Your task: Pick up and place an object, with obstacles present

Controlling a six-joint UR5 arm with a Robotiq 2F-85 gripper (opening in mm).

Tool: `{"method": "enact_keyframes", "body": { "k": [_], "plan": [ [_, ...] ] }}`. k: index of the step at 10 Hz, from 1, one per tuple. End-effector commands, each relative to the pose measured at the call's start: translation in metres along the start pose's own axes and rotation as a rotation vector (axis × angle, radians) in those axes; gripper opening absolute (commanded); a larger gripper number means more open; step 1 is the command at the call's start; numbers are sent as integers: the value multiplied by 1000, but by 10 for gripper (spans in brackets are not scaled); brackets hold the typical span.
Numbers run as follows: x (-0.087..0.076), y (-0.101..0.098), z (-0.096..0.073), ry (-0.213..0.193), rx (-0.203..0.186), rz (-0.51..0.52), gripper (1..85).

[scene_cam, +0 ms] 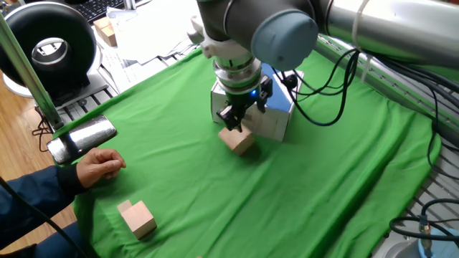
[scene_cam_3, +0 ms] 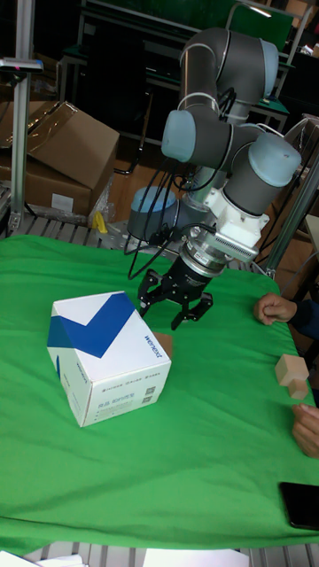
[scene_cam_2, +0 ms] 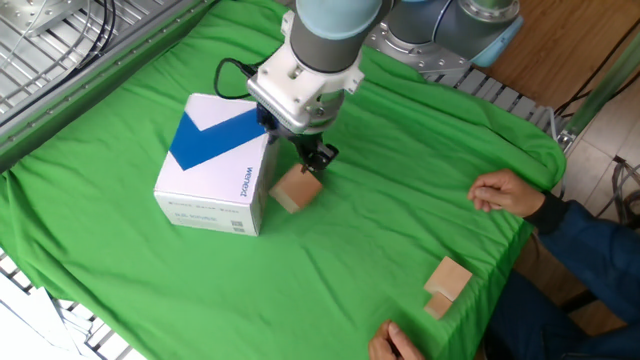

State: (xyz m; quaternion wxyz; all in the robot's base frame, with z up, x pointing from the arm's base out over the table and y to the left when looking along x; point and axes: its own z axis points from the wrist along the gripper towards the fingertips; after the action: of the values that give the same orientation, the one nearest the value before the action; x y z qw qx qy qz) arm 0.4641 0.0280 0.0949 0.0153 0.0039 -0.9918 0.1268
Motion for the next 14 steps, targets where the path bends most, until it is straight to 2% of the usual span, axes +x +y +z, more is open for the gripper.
{"method": "enact_keyframes", "body": {
  "k": [1,2,3,4,5,6,7,8,9,11,13,14],
  "plan": [
    [5,-16,-7,25,38,-42,613],
    [9,-23,-12,39,55,-40,503],
    [30,-37,-22,117,84,-6,117],
    [46,-35,-32,180,44,6,10],
    [55,-21,-41,221,-39,45,10],
    [60,-33,-49,247,-33,28,10],
    [62,-51,-58,249,-7,-3,10],
    [60,-64,-64,234,-6,-31,10],
    [48,-77,-68,188,-6,-45,10],
    [34,-100,-79,115,-31,-73,10],
    [24,-112,-86,51,-83,-82,10],
    [18,-117,-87,20,-81,-72,10]
  ]
}}
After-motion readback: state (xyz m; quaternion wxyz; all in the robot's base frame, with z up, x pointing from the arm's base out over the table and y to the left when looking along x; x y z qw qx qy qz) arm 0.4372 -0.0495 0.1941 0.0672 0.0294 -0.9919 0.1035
